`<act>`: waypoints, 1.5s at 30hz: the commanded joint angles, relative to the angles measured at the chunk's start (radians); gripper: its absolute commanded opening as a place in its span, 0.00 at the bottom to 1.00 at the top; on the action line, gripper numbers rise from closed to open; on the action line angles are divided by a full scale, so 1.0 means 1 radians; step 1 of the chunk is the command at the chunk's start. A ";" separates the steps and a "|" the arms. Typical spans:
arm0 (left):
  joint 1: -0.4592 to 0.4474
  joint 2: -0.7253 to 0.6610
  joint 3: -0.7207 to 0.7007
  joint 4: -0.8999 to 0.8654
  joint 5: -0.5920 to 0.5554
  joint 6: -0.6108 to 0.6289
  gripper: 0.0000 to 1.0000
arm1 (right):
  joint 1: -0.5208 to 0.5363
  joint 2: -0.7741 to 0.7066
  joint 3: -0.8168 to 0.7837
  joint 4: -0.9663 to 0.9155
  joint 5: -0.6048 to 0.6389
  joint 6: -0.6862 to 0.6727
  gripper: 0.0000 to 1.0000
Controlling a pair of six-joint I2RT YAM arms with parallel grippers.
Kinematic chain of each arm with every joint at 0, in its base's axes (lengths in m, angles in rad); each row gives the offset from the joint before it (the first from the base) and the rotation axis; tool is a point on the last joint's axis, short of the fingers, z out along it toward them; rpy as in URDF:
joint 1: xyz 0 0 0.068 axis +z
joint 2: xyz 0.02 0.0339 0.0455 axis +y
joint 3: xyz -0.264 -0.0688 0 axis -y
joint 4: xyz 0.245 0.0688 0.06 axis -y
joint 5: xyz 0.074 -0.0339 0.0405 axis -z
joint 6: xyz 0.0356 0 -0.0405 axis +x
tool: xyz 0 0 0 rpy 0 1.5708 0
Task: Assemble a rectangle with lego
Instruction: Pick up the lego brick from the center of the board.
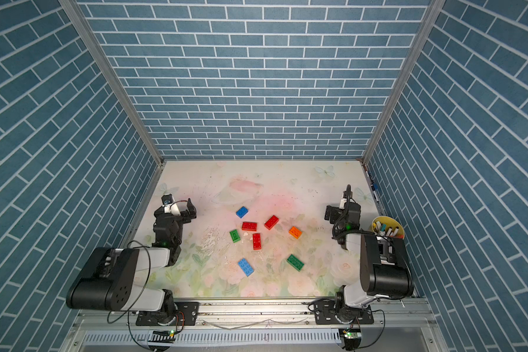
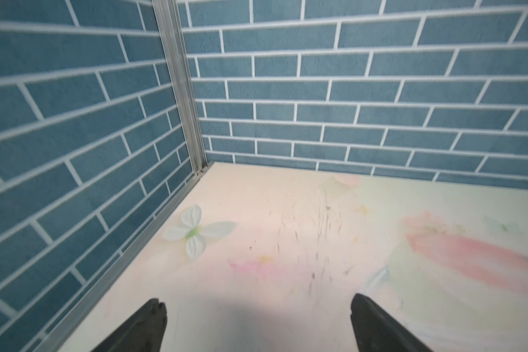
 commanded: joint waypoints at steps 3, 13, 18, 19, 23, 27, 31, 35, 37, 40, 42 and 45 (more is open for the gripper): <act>-0.002 -0.269 0.282 -0.531 -0.102 -0.351 1.00 | 0.001 -0.125 0.263 -0.402 -0.282 -0.022 0.99; -0.044 -0.377 0.327 -0.785 0.138 -0.584 1.00 | -0.012 -0.075 0.408 -0.686 -0.311 0.492 0.99; -0.255 -0.402 0.310 -0.916 0.045 -0.537 0.98 | 0.026 -0.142 0.426 -0.818 -0.222 0.426 0.96; -0.305 -0.398 0.311 -0.933 0.029 -0.526 0.98 | 0.050 -0.153 0.440 -0.856 -0.179 0.407 0.94; -0.536 -0.315 0.360 -1.029 -0.076 -0.489 0.98 | 0.215 -0.149 0.517 -1.037 0.035 0.319 0.87; -0.722 -0.173 0.452 -1.095 -0.156 -0.472 0.97 | 0.283 -0.107 0.547 -1.155 0.071 0.322 0.81; -0.875 0.009 0.560 -1.123 -0.255 -0.350 0.96 | 0.303 -0.097 0.551 -1.205 0.065 0.322 0.78; -0.921 0.193 0.674 -1.132 -0.222 -0.209 0.93 | 0.304 -0.102 0.568 -1.254 0.042 0.325 0.77; -0.921 0.259 0.724 -1.127 -0.184 -0.135 0.92 | 0.304 -0.107 0.578 -1.276 0.038 0.324 0.76; -0.919 0.351 0.795 -1.123 -0.115 -0.035 0.91 | 0.304 -0.122 0.582 -1.293 0.035 0.325 0.76; -0.913 0.402 0.838 -1.135 -0.070 0.018 0.89 | 0.304 -0.132 0.579 -1.295 0.032 0.323 0.77; -0.890 0.469 0.893 -1.156 -0.011 0.061 0.85 | 0.304 -0.137 0.577 -1.294 0.023 0.322 0.77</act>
